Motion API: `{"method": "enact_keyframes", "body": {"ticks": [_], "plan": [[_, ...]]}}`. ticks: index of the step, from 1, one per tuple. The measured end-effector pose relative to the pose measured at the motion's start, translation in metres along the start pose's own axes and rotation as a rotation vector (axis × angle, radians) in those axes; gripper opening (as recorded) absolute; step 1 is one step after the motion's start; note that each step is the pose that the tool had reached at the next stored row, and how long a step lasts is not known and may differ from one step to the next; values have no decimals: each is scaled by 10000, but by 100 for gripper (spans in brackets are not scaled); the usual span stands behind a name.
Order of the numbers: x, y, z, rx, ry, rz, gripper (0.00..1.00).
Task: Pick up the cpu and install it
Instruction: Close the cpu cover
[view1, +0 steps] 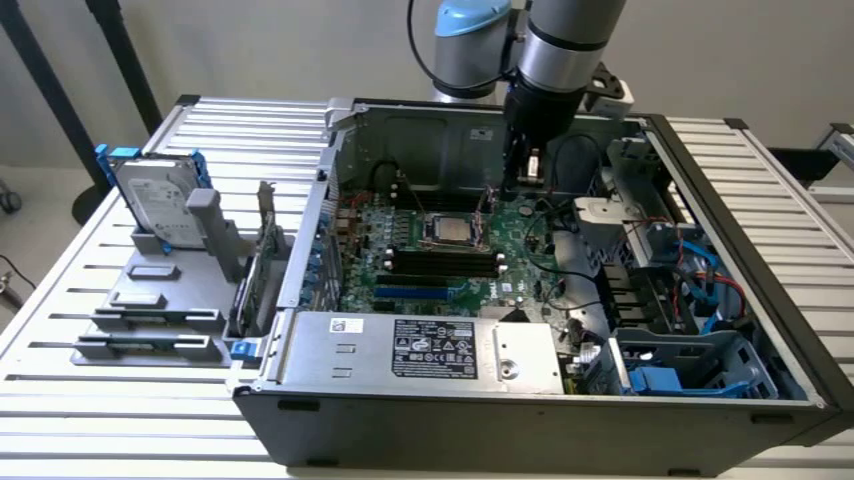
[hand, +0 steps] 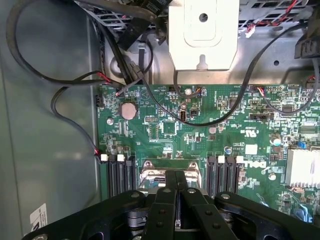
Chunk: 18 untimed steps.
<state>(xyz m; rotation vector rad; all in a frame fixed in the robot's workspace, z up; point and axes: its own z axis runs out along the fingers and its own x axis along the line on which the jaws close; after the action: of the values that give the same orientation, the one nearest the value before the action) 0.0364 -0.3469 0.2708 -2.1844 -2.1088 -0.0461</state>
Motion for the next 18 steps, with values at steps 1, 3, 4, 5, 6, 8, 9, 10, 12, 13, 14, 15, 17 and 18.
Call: {"method": "enact_keyframes", "body": {"ticks": [1,3,4,5,6,8,9,10,12,13,14,15,17,18], "plan": [[-1,1,15,0,7,-3,11],[-3,1,39,1,31,-7,11],[-5,1,50,1,46,-8,11],[-6,1,60,2,62,-8,11],[-7,1,70,3,79,-9,11],[-8,1,88,4,115,-10,11],[-9,1,95,5,136,-11,11],[-10,1,101,7,156,-12,11],[-10,-1,109,17,212,-14,11],[-10,-2,111,33,244,-13,11],[-10,-3,113,59,277,-14,11],[-10,-4,114,92,306,-12,11],[-10,-6,118,177,349,-5,11],[-10,-7,119,236,362,1,11]]}}
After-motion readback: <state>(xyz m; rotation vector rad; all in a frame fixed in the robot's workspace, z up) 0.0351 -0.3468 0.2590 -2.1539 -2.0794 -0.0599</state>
